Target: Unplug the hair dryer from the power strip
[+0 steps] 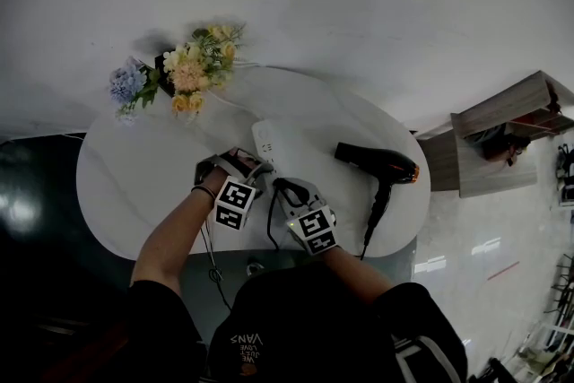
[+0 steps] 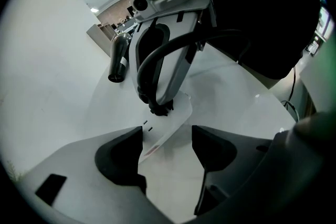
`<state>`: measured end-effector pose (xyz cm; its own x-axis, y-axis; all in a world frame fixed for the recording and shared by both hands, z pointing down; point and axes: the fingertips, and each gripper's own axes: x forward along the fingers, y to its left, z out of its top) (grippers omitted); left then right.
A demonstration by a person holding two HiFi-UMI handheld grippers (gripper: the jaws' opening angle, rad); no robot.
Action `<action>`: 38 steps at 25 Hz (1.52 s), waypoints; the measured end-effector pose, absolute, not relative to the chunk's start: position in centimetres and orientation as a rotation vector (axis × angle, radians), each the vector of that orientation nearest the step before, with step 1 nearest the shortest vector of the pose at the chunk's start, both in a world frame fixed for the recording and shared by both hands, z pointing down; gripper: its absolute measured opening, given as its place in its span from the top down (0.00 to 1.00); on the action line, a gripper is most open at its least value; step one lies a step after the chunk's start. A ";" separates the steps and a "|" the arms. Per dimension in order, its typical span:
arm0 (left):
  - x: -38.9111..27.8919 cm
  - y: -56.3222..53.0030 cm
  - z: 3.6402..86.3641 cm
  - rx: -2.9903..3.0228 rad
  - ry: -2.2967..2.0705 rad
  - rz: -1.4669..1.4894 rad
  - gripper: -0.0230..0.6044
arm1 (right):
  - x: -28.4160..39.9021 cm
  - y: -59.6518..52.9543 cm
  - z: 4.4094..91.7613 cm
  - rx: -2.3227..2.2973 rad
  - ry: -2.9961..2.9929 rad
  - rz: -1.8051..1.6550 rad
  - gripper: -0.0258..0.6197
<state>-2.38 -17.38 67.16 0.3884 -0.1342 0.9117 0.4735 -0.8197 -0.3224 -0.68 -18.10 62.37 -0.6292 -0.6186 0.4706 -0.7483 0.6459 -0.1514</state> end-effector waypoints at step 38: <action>-2.1 -17.3 67.5 -2.058 -0.275 -1.486 0.48 | 0.2 -18.1 62.6 1.180 -2.427 0.489 0.85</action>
